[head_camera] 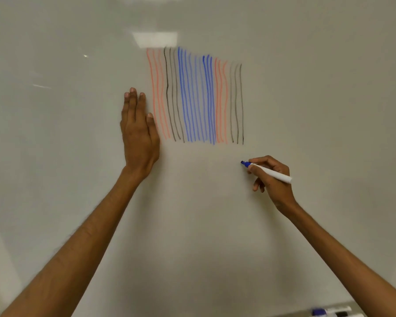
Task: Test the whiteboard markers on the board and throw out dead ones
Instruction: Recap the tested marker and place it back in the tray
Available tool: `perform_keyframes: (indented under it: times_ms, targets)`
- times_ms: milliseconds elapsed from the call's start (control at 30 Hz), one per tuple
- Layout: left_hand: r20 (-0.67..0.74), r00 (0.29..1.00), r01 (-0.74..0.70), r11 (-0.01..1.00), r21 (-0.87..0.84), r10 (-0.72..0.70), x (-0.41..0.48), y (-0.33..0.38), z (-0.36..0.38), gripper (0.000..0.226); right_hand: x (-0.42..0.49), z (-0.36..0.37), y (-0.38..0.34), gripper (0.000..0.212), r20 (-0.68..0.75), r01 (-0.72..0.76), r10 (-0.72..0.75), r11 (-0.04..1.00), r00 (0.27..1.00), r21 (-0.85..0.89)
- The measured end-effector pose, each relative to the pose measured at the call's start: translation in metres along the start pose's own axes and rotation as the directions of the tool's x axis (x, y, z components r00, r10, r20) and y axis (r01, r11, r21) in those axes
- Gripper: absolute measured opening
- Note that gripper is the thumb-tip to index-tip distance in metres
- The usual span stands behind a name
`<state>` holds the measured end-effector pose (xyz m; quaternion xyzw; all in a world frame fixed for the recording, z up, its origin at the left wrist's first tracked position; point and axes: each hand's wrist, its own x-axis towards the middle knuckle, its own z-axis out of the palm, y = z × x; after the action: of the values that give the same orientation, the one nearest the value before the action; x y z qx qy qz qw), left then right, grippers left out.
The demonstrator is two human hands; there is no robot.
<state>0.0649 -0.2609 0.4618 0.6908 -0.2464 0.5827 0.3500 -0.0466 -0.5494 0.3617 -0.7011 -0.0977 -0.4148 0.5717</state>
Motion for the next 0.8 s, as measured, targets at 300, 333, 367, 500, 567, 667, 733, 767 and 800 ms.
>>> perform_keyframes:
  times_ms: [300, 333, 367, 500, 567, 667, 733, 767, 800]
  targets:
    - [0.337, 0.931, 0.2, 0.969, -0.147, -0.141, -0.187, 0.024, -0.031, 0.037, -0.098, 0.061, 0.051, 0.019, 0.195, -0.336, 0.315, 0.939, 0.929, 0.08]
    - [0.426, 0.889, 0.247, 0.958, -0.145, -0.165, -0.21, 0.022, -0.037, 0.042, -0.111, 0.068, 0.056, 0.021, 0.224, -0.358, 0.336, 0.931, 0.915, 0.068]
    - [0.518, 0.834, 0.292, 0.948, -0.127, -0.187, -0.232, 0.02, -0.043, 0.045, -0.124, 0.076, 0.061, 0.021, 0.255, -0.377, 0.353, 0.925, 0.9, 0.053]
    - [0.745, 0.627, 0.371, 0.928, -0.027, -0.229, -0.313, 0.01, -0.07, 0.042, -0.176, 0.103, 0.078, 0.016, 0.421, -0.471, 0.427, 0.882, 0.8, -0.001]
    - [0.781, 0.557, 0.442, 0.897, 0.008, -0.282, -0.341, 0.007, -0.087, 0.034, -0.2, 0.115, 0.087, 0.015, 0.496, -0.528, 0.483, 0.847, 0.722, -0.056]
    - [0.785, 0.467, 0.58, 0.811, 0.077, -0.408, -0.369, 0.005, -0.117, 0.022, -0.236, 0.134, 0.098, 0.022, 0.589, -0.592, 0.551, 0.793, 0.591, -0.148]
    - [0.763, 0.401, 0.648, 0.746, 0.156, -0.507, -0.388, 0.002, -0.14, 0.022, -0.258, 0.148, 0.102, 0.024, 0.632, -0.644, 0.597, 0.74, 0.495, -0.194]
    - [0.75, 0.372, 0.667, 0.719, 0.194, -0.548, -0.398, 0.002, -0.152, 0.023, -0.269, 0.155, 0.103, 0.025, 0.646, -0.667, 0.616, 0.713, 0.45, -0.215]
    - [0.738, 0.35, 0.679, 0.699, 0.225, -0.578, -0.407, 0.001, -0.164, 0.024, -0.28, 0.162, 0.104, 0.025, 0.66, -0.68, 0.629, 0.694, 0.412, -0.238]
